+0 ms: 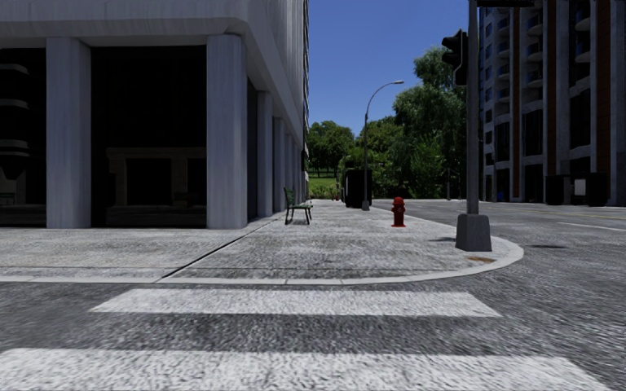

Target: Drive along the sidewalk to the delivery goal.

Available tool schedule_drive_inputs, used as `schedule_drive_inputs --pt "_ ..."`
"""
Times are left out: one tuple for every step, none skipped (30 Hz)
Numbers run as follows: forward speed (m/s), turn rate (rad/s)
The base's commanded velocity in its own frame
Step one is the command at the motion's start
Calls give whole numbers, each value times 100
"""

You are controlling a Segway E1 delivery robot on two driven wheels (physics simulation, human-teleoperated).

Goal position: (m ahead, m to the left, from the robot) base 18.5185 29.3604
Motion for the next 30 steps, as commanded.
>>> schedule_drive_inputs --pt "200 0" --pt "200 0" --pt "200 0" --pt "200 0" --pt "200 0" --pt "200 0" --pt "200 0" --pt "200 0" --pt "200 0" --pt "200 0" --pt "200 0" --pt "200 0" --pt "200 0" --pt "200 0" --pt "200 0" --pt "200 0" --pt "200 0" --pt "200 0" --pt "200 0" --pt "200 0" --pt "200 0" --pt "200 0" --pt "200 0" --pt "200 0" --pt "200 0" --pt "192 0" --pt "167 0" --pt "147 0" --pt "137 0" --pt "133 0"
